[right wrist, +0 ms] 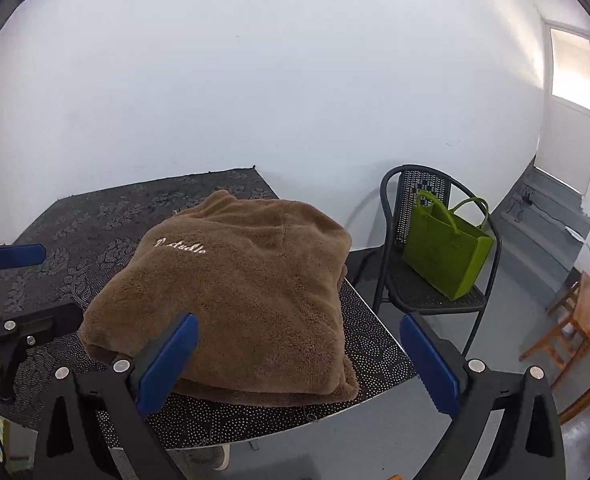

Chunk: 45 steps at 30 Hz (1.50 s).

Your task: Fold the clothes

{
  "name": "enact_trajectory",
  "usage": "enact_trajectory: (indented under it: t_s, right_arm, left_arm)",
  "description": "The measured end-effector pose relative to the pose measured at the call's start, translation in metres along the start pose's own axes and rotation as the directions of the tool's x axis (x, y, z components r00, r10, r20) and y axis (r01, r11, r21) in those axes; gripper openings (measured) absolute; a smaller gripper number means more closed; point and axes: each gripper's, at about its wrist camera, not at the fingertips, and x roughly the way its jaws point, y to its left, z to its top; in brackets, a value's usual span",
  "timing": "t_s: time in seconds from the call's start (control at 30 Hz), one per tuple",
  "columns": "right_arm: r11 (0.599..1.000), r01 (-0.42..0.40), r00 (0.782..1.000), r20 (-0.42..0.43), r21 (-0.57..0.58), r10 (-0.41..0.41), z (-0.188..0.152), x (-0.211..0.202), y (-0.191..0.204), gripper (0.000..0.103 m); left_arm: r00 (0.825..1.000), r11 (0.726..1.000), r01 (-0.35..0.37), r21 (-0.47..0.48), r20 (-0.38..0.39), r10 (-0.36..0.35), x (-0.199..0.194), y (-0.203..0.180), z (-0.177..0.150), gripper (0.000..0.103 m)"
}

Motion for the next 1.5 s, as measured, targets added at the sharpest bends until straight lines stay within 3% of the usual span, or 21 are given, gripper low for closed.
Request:
enact_trajectory:
  t_s: [0.2,1.5]
  right_arm:
    - [1.000,-0.003,1.000,-0.028,0.011,0.004,-0.001,0.004,0.000,0.102]
    - [1.000,0.014,0.997,-0.069,-0.016,-0.015,-0.003,0.022,0.004,0.102]
  left_arm:
    - [1.000,0.999,-0.031,0.004,0.000,0.031,0.001,0.001,-0.001,0.103]
    - [0.999,1.000,-0.006,0.001,-0.040,0.006,0.023,0.006,0.004,0.103]
